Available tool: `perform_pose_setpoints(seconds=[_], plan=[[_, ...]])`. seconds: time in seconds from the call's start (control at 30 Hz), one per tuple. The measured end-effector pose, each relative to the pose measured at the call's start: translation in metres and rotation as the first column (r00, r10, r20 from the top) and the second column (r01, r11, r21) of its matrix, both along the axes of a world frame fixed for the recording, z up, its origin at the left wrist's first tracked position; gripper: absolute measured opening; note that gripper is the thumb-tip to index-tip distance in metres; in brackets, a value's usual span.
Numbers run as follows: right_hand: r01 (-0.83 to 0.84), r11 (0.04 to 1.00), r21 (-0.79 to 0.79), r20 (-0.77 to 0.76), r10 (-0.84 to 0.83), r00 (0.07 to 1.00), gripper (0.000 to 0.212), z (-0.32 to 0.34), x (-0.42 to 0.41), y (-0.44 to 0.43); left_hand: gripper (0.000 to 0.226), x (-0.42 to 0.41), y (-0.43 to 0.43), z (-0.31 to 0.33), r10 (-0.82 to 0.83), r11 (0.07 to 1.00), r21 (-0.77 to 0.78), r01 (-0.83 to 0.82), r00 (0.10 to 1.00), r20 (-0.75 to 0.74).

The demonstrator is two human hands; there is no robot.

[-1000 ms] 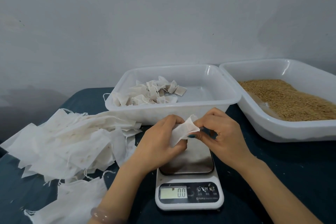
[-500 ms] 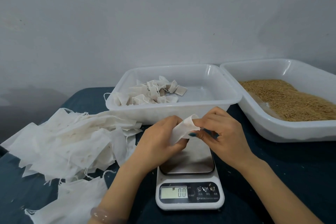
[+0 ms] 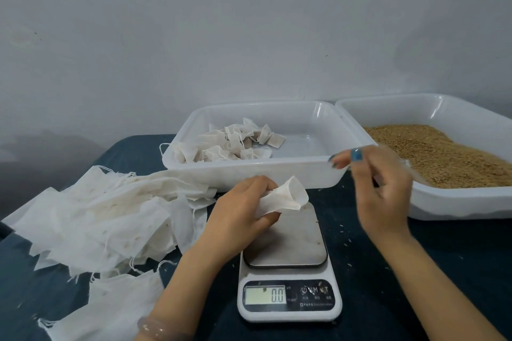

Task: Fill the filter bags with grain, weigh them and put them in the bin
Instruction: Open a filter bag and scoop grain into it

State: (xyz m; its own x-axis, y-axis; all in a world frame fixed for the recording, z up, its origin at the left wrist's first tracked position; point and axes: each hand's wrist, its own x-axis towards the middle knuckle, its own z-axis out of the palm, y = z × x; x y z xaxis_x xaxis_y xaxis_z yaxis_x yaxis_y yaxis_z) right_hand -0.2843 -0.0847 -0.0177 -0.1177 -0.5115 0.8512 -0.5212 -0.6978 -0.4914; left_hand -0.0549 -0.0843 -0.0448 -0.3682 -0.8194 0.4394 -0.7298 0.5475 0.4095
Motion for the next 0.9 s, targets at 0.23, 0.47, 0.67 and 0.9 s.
perform_pose_setpoints(seconds=[0.23, 0.47, 0.67, 0.9], plan=[[0.618, 0.466, 0.633, -0.591, -0.224, 0.775, 0.034, 0.019, -0.108, -0.054, 0.025, -0.002, 0.003, 0.002, 0.002, 1.000, 0.019, -0.002, 1.000, 0.006], [0.778, 0.191, 0.599, -0.792, -0.006, 0.611, 0.020, 0.017, -0.138, -0.074, 0.025, -0.002, 0.002, 0.000, 0.007, 1.000, 0.010, -0.007, 1.000, 0.008], [0.740, 0.150, 0.656, -0.748, -0.003, 0.664, 0.040, 0.019, -0.135, -0.076, 0.023, 0.001, -0.001, -0.004, 0.008, 1.000, 0.019, -0.008, 1.000, 0.005], [0.647, 0.223, 0.729, -0.629, -0.153, 0.762, 0.023, 0.025, -0.136, -0.070, 0.024, 0.002, -0.002, -0.007, 0.015, 1.000, 0.019, -0.015, 1.000, 0.004]])
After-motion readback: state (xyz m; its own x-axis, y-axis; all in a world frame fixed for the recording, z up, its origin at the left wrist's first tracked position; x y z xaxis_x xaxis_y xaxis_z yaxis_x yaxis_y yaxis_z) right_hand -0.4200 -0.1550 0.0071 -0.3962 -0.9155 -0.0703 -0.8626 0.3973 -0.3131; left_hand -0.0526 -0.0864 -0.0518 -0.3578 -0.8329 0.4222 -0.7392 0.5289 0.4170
